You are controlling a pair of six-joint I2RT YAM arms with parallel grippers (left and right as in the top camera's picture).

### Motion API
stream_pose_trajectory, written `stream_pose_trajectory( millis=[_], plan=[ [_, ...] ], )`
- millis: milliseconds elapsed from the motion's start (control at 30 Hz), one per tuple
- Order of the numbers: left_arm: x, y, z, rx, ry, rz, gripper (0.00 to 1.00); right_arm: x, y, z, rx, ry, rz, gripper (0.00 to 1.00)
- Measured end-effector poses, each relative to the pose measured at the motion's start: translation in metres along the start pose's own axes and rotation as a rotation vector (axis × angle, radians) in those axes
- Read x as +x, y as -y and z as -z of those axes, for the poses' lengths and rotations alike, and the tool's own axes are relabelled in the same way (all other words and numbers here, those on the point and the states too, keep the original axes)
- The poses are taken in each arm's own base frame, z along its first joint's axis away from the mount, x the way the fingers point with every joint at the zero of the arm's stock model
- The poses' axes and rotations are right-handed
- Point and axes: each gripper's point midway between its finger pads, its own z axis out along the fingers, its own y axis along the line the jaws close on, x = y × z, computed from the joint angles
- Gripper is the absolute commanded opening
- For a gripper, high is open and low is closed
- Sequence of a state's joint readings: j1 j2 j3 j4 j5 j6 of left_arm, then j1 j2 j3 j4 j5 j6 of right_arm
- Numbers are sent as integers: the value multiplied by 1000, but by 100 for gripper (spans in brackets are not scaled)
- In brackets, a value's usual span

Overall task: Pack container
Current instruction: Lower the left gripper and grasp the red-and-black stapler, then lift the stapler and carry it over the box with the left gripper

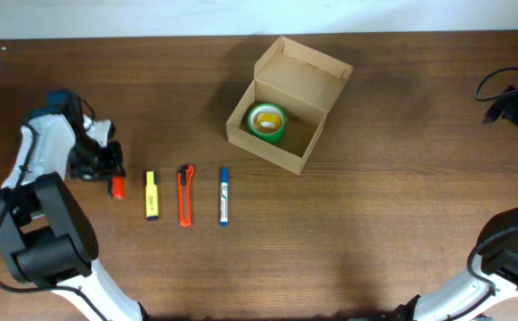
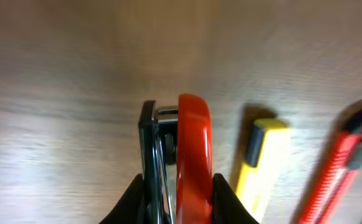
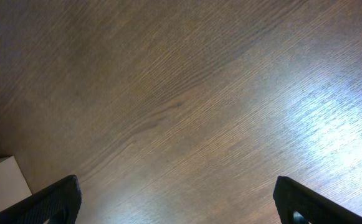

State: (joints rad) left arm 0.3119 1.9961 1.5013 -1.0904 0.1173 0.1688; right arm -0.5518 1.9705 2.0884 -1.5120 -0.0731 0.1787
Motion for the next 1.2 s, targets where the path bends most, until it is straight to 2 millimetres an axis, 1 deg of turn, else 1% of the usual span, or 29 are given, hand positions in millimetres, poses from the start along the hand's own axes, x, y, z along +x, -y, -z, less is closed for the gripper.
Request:
stream_pose_trajectory(
  millis=[100,167,200,233,300,367,400,467,533,567,667,733,800,1000,1133,1200],
  plan=[
    [-15,3,23,-3,38,-19,2,0,0,0,0,0,0,99],
    [-22,9,38,-6,54,-44,2,0,0,0,0,1,0,99],
    [-24,14,47,-7,55,-61,2,0,0,0,0,1,0,99],
    [-28,23,58,-8,67,-91,2,0,0,0,0,1,0,99],
    [-35,39,73,-10,86,-139,2,0,0,0,0,0,0,99],
    [-43,59,92,-12,119,-199,2,0,0,0,-1,1,0,99],
    [-49,73,105,-15,148,-244,2,0,0,0,0,1,0,99],
    [-57,95,124,-18,200,-310,2,0,0,0,-1,1,0,99],
    [-67,123,145,-23,271,-386,2,0,0,0,-1,1,-1,99],
    [-70,140,156,-24,310,-430,2,0,0,0,-1,1,0,99],
    [-73,180,176,-24,386,-533,2,0,0,0,-1,1,0,99],
    [-73,204,184,-18,423,-597,2,0,0,0,0,0,0,99],
    [-72,223,189,-12,455,-651,2,1,0,0,0,-3,-1,100],
    [-67,274,190,23,512,-809,2,2,0,0,1,-6,-1,99],
    [-58,309,184,69,522,-916,2,2,0,0,1,-8,-2,99],
    [-54,326,175,89,516,-958,2,3,0,0,2,-12,-2,99]
  ],
)
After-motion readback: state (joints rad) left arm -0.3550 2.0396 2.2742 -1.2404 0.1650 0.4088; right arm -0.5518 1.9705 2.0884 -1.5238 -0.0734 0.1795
